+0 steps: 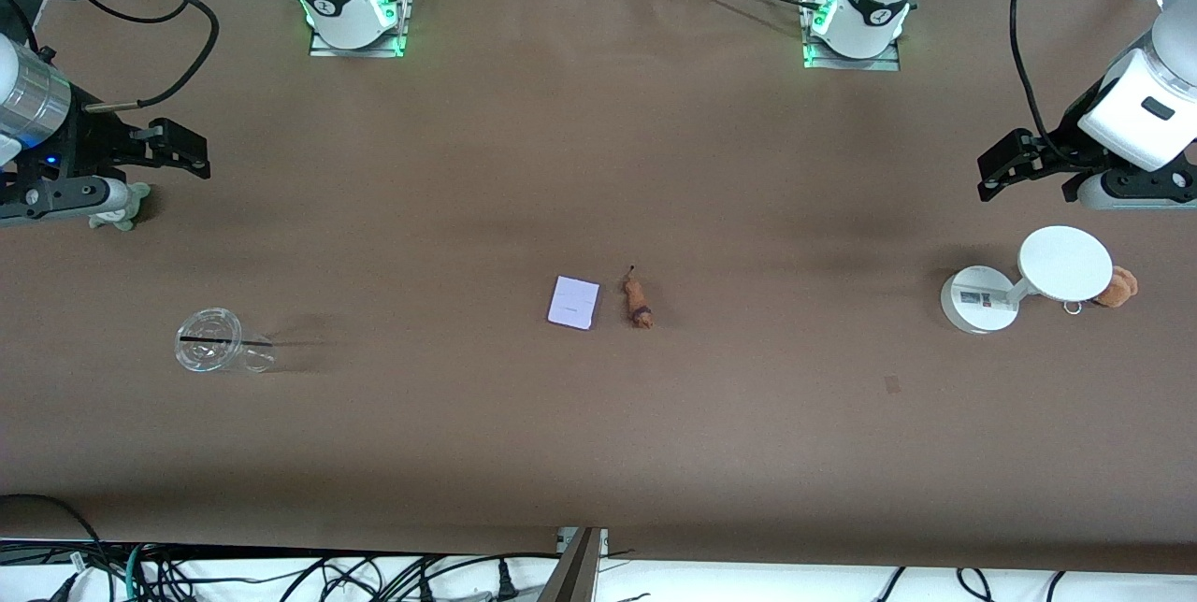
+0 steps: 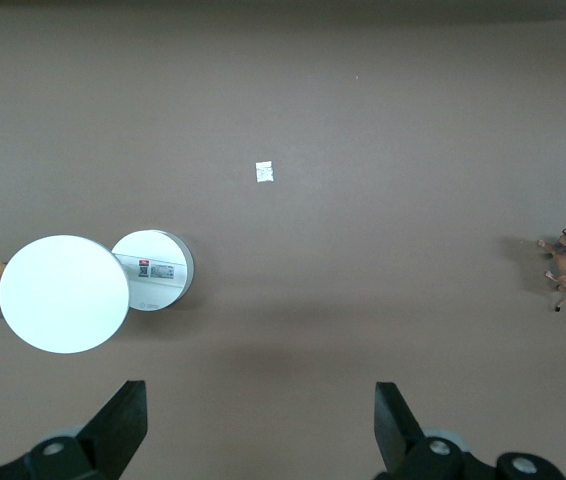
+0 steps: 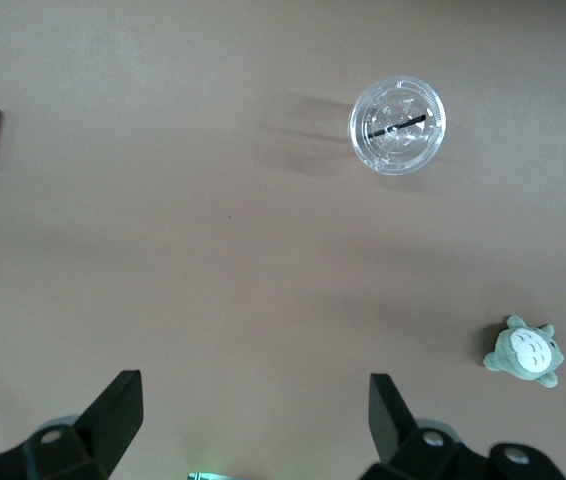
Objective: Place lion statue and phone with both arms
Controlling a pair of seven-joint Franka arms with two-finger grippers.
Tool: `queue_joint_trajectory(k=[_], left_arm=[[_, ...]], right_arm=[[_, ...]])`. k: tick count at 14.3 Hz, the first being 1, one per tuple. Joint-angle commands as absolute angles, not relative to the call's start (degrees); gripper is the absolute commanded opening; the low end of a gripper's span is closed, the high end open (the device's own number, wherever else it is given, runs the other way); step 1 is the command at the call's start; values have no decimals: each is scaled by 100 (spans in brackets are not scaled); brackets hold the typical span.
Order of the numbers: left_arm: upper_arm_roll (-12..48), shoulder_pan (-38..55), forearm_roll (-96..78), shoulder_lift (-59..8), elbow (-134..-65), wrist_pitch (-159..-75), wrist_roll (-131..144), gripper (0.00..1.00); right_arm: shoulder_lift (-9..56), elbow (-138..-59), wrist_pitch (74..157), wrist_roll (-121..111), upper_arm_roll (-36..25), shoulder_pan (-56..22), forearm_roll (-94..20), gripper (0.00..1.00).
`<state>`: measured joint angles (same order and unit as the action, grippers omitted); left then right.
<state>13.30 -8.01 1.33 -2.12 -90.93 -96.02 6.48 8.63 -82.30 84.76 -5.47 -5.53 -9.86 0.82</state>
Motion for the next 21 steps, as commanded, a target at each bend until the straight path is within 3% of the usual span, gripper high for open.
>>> queue_joint_trajectory(k=[1,21], left_arm=[[1345,-782,53,-299,-8886,-9466,677,100],[1327,-818,88,-343,-8903,-9114,1406,100]], right_arm=[[905,-8095,8438,-554,-536,-976,141,100],[914,-8095,8438,-519,-545,-976,123,100]])
